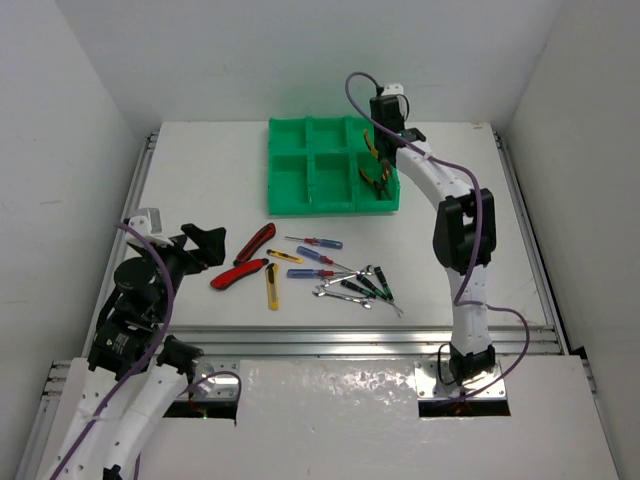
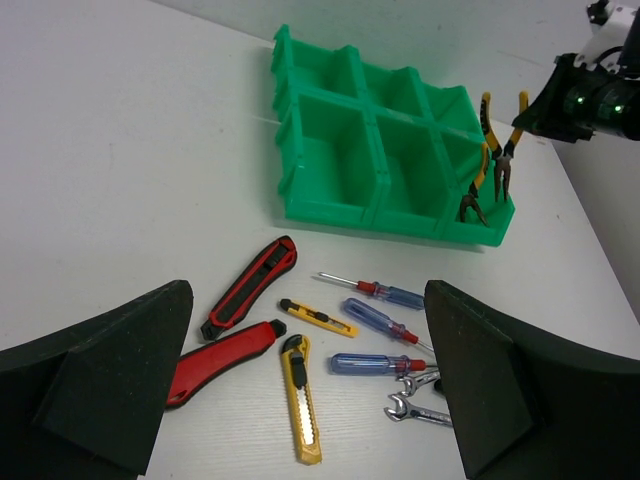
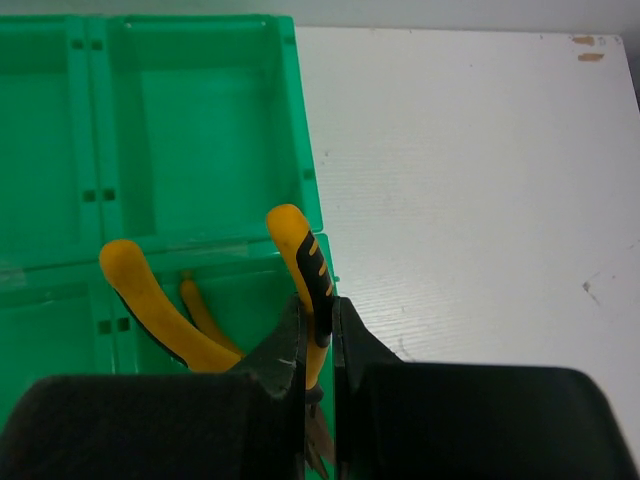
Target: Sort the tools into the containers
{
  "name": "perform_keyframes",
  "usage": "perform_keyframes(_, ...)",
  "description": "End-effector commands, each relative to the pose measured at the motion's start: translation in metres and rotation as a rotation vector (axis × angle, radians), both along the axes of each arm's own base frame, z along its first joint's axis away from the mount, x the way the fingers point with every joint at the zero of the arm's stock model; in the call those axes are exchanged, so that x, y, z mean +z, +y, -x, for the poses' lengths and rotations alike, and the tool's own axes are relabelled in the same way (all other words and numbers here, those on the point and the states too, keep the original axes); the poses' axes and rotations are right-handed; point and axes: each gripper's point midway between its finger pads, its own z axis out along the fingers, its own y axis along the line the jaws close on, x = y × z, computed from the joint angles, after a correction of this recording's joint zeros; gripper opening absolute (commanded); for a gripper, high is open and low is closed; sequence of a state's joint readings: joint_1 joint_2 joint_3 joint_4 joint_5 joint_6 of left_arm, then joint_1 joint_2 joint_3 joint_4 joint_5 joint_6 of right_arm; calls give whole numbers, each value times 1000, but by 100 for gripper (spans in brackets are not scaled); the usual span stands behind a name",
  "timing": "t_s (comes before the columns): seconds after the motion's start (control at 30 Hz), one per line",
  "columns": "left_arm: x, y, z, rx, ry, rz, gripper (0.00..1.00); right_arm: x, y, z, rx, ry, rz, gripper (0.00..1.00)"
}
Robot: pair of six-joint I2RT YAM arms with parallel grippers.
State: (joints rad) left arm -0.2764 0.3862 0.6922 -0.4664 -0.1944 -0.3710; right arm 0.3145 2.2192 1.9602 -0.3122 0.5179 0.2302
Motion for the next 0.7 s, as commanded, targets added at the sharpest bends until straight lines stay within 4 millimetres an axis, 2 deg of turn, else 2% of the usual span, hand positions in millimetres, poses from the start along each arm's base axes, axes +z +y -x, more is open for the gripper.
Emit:
perform_keyframes(0.0, 12, -7, -3, -33, -49, 3, 100, 42, -6, -15, -72, -118, 0, 0)
perform_keyframes(0.13, 13, -8, -2, -41, -56, 5, 100, 21, -9, -17, -84, -100, 27, 0)
perform_keyframes(0.23, 14, -9, -1, -47, -60, 7, 100, 16, -5, -18, -57, -88, 18, 1)
perform_keyframes(0.27, 14, -9, -1, -49, -62, 6, 100, 16, 0, -17, -46, -83, 12, 17)
perform_keyframes(0.3, 14, -9, -1, -49, -62, 5, 100, 15, 0, -16, -43, -78, 12, 29)
perform_keyframes(0.37, 14, -9, -1, -49, -63, 6, 100, 17, 5, -14, -28, -75, 4, 39)
perform_keyframes(0.4, 14, -9, -1, -47, -63, 6, 100, 15, 7, -11, -24, -69, 5, 56)
perform_keyframes(0.47, 16, -8, 0, -46, -68, 7, 100, 25, 9, -6, -25, -78, -15, 58)
perform_keyframes(0.53, 14, -8, -1, -46, -63, 6, 100, 24, 7, 3, -30, -61, -26, 61)
perform_keyframes(0.57, 14, -8, -1, -46, -63, 6, 100, 37, 7, 7, -31, -80, -44, 61)
perform_keyframes(0.63, 13, -9, -1, -46, -59, 4, 100, 39, 6, 17, -27, -72, -59, 60)
perform_keyframes(0.67, 13, -9, -1, -46, -57, 4, 100, 54, 6, 23, -24, -91, -83, 59)
